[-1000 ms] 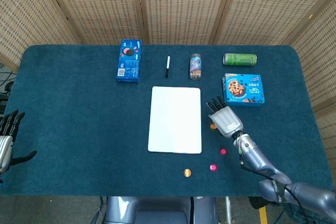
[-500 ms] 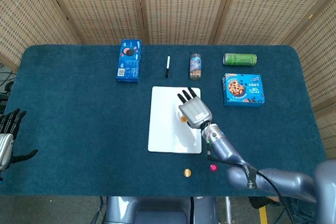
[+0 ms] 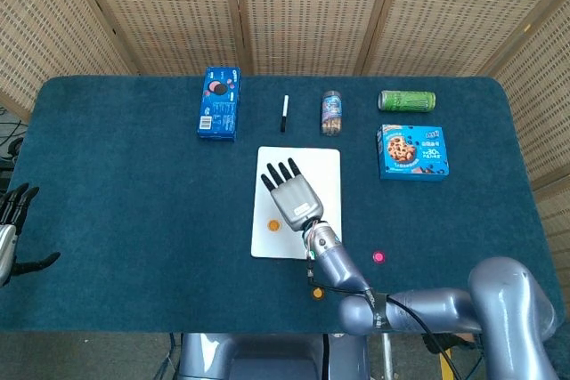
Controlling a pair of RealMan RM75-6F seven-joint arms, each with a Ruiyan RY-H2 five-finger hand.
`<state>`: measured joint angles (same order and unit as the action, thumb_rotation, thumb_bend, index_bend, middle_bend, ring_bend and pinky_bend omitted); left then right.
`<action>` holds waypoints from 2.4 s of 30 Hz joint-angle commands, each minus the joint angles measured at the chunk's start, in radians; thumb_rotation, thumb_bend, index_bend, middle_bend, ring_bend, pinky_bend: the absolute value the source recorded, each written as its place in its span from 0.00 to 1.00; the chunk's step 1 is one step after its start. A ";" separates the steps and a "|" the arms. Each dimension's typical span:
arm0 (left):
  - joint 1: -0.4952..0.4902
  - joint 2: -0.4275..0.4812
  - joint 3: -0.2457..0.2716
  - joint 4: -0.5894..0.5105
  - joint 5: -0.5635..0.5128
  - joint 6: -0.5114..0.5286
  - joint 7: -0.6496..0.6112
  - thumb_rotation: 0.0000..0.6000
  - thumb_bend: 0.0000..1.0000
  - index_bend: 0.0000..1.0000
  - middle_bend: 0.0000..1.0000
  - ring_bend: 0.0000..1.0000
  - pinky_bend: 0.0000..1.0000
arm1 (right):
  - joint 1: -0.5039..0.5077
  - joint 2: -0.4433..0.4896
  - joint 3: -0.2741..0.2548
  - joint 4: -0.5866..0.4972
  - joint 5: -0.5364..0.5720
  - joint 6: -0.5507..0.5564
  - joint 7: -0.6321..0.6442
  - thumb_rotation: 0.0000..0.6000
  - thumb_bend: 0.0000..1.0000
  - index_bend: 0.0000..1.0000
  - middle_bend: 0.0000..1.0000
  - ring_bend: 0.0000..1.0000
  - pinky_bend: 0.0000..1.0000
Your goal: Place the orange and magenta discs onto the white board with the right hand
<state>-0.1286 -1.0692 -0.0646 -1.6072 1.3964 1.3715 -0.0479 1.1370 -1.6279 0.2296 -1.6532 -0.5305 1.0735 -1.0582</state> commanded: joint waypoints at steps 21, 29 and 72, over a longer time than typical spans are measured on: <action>0.000 -0.010 0.014 -0.014 0.019 0.008 0.040 1.00 0.00 0.00 0.00 0.00 0.00 | -0.417 0.419 -0.298 -0.043 -0.749 -0.173 0.844 1.00 0.25 0.41 0.00 0.00 0.00; -0.001 -0.020 0.014 -0.018 0.014 0.008 0.066 1.00 0.00 0.00 0.00 0.00 0.00 | -0.465 0.343 -0.324 0.059 -0.855 -0.154 0.922 1.00 0.26 0.42 0.00 0.00 0.00; 0.001 -0.022 0.016 -0.018 0.015 0.016 0.071 1.00 0.00 0.00 0.00 0.00 0.00 | -0.523 0.230 -0.288 0.255 -0.849 -0.232 0.918 1.00 0.35 0.48 0.00 0.00 0.00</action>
<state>-0.1278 -1.0915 -0.0488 -1.6251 1.4111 1.3871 0.0231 0.6148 -1.3975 -0.0589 -1.3987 -1.3791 0.8426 -0.1411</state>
